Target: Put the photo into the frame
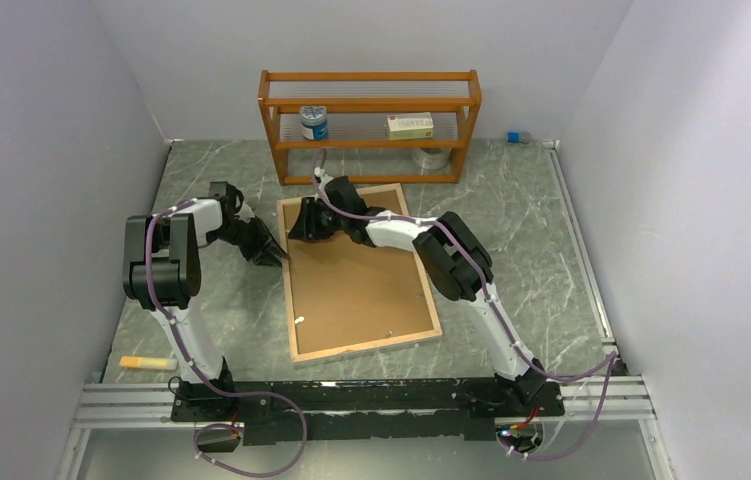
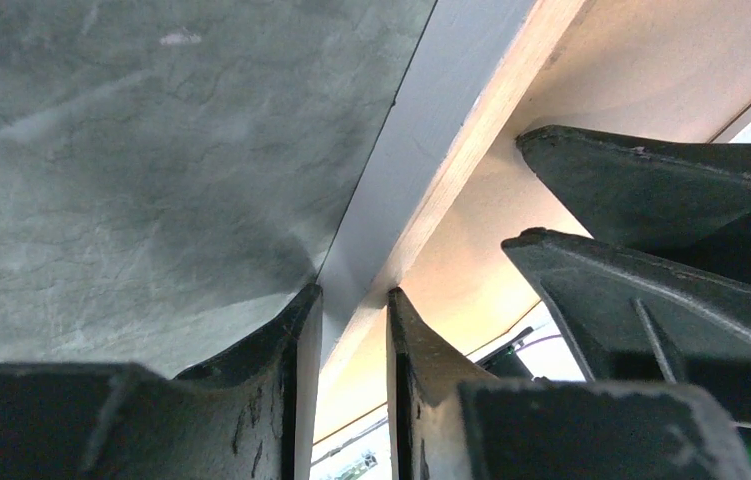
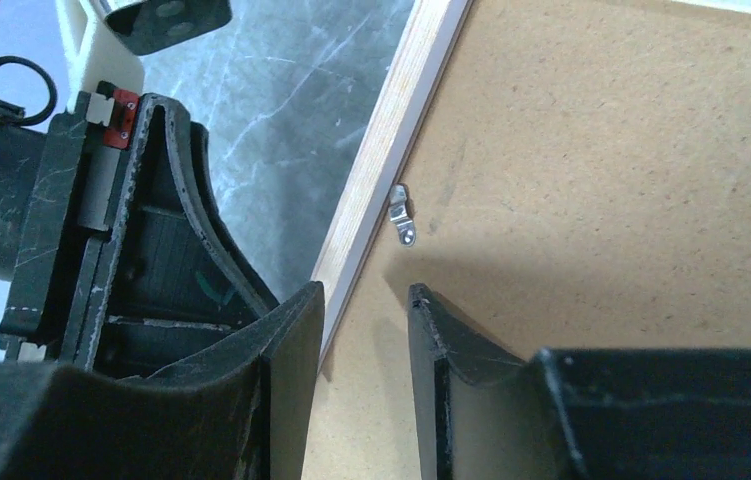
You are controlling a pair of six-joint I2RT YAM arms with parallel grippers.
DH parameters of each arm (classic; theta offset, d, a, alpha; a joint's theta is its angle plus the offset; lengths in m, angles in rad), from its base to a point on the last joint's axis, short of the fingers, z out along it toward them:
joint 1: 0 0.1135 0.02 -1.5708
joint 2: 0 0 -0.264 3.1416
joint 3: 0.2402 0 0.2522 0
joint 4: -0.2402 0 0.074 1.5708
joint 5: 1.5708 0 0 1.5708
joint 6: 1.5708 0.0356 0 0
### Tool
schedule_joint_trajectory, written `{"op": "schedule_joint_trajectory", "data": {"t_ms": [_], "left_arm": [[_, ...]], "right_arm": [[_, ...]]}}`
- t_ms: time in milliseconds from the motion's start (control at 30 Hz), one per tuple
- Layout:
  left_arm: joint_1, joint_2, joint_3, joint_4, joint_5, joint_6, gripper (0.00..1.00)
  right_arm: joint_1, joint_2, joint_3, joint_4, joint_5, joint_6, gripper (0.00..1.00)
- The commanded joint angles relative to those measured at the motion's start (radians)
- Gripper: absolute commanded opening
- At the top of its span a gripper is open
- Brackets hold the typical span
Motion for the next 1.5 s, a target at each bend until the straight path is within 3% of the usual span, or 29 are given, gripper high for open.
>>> {"op": "schedule_joint_trajectory", "data": {"t_ms": [0, 200, 433, 833, 1200, 1467], "left_arm": [[-0.026, 0.038, -0.025, -0.013, -0.162, 0.023, 0.05], [-0.027, 0.059, -0.005, -0.085, -0.279, 0.024, 0.07], [-0.027, 0.072, -0.005, -0.081, -0.257, 0.023, 0.08], [-0.027, 0.078, -0.004, -0.075, -0.242, 0.024, 0.08], [-0.027, 0.07, -0.002, -0.075, -0.235, 0.024, 0.09], [-0.026, 0.063, 0.0, -0.078, -0.243, 0.024, 0.1]], "right_arm": [[-0.003, 0.019, 0.079, -0.034, 0.056, -0.057, 0.41], [-0.01, 0.112, 0.165, -0.086, 0.051, -0.088, 0.41], [-0.007, 0.196, 0.267, -0.117, -0.072, -0.093, 0.39], [0.0, 0.204, 0.276, -0.123, -0.194, -0.104, 0.32], [-0.02, 0.095, 0.236, -0.089, 0.009, -0.031, 0.45], [-0.021, 0.007, 0.13, -0.088, 0.042, -0.037, 0.44]]}}
